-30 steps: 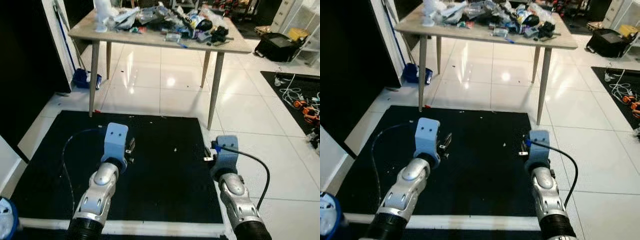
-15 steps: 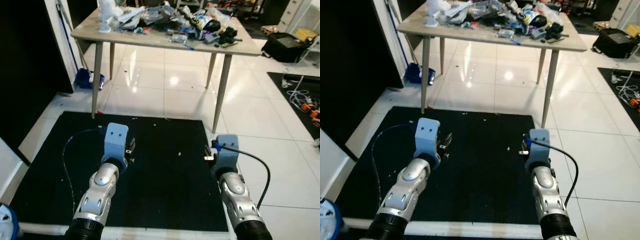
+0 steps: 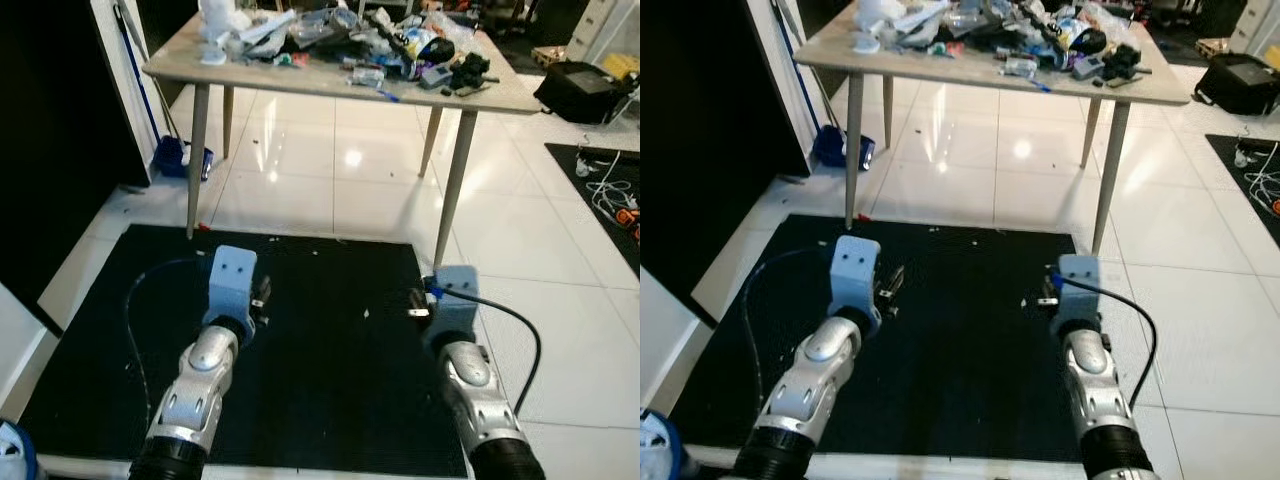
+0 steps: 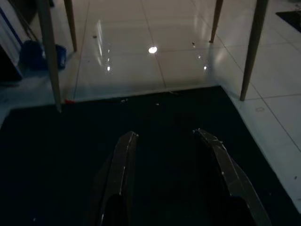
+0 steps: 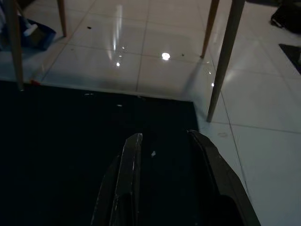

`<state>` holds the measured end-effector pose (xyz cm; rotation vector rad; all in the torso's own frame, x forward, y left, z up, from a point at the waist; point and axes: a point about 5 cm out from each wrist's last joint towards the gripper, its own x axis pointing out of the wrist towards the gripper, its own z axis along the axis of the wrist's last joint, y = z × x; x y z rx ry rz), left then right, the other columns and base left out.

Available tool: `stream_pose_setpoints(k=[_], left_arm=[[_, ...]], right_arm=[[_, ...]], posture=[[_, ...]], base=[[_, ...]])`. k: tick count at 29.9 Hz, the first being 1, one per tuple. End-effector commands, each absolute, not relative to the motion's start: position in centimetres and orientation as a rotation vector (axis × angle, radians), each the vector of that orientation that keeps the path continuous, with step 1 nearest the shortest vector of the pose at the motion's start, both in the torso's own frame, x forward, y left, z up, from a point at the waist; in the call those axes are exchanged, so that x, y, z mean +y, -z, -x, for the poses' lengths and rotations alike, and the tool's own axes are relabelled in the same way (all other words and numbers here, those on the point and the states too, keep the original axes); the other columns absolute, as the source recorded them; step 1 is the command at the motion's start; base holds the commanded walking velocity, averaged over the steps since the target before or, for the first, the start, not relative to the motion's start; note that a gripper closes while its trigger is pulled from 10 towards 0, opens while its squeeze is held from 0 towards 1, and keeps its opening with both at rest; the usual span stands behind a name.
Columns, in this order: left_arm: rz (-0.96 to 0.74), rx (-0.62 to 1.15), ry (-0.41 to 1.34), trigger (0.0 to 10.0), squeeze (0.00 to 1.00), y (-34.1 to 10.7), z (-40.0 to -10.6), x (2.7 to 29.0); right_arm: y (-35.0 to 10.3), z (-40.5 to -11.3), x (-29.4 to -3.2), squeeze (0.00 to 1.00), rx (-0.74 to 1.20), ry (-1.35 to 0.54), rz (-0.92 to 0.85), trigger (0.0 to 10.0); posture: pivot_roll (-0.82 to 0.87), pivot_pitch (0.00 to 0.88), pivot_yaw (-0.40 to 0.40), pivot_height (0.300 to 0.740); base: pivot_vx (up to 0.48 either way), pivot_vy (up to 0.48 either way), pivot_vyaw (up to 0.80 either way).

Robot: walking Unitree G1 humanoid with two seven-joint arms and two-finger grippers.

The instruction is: Picking trash to rubbish bin

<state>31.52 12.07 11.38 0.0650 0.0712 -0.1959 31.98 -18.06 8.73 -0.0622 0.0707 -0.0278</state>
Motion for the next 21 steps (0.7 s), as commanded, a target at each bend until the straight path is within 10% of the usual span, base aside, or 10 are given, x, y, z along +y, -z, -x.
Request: stream_pose_setpoints(k=[1, 21], left_arm=[[-0.065, 0.091, 0.199, 10.0, 0.00, -10.96, -31.40, 11.99], [-0.069, 0.087, 0.197, 10.0, 0.00, -11.00, -31.40, 12.00]], right_arm=[[-8.39, -31.82, -17.96, 0.00, 0.081, 0.026, 0.059, 10.0], [-8.35, -31.89, -17.94, 0.00, 0.082, 0.025, 0.059, 10.0]], posture=[[-0.04, 0.131, -0.040, 0.740], [-0.04, 0.128, -0.045, 0.740]], base=[[0.281, 0.000, 0.00], [0.277, 0.000, -0.30]])
